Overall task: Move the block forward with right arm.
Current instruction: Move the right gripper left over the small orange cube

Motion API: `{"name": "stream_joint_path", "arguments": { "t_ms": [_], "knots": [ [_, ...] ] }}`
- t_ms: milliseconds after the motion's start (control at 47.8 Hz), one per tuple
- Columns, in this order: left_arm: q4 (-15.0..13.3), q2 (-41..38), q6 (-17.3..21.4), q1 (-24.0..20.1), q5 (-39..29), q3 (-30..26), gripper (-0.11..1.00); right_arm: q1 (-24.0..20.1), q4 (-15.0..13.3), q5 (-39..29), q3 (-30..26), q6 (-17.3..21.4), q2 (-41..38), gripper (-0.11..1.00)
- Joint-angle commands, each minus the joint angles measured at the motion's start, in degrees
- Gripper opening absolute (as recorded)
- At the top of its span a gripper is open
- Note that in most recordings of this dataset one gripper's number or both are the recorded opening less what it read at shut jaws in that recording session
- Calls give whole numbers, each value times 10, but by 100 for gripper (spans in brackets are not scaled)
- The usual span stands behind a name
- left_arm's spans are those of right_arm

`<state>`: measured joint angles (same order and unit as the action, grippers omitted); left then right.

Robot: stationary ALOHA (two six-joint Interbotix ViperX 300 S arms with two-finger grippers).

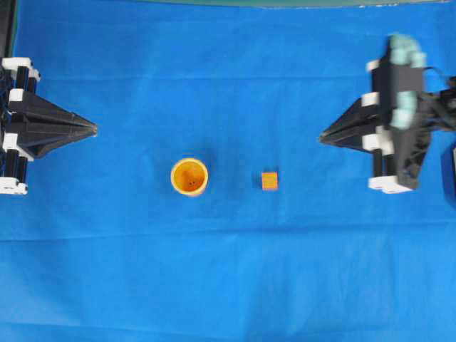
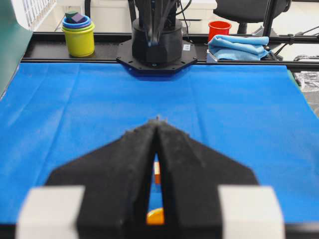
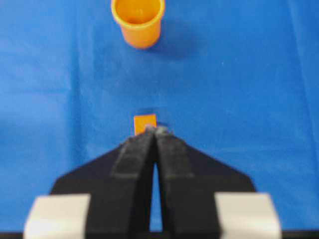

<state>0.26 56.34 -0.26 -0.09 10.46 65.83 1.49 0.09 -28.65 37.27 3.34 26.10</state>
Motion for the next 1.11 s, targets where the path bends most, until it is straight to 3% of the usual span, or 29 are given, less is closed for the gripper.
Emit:
{"name": "stream_joint_path", "arguments": {
  "t_ms": [0,397,878,1087],
  "knots": [
    [2,-3,-1,1,4,-18,1,1,-4,-14,-33,1,-24,0],
    [2,-4,-1,1,4,-19,1,0,-4,-81,-109,-20,-115,0],
    [2,-3,-1,1,4,-20,1,-15,1,-81,-118,-40,-156,2],
    [2,-3,-1,1,4,-20,1,-18,2,-76,-117,-40,-178,21]
  ]
}}
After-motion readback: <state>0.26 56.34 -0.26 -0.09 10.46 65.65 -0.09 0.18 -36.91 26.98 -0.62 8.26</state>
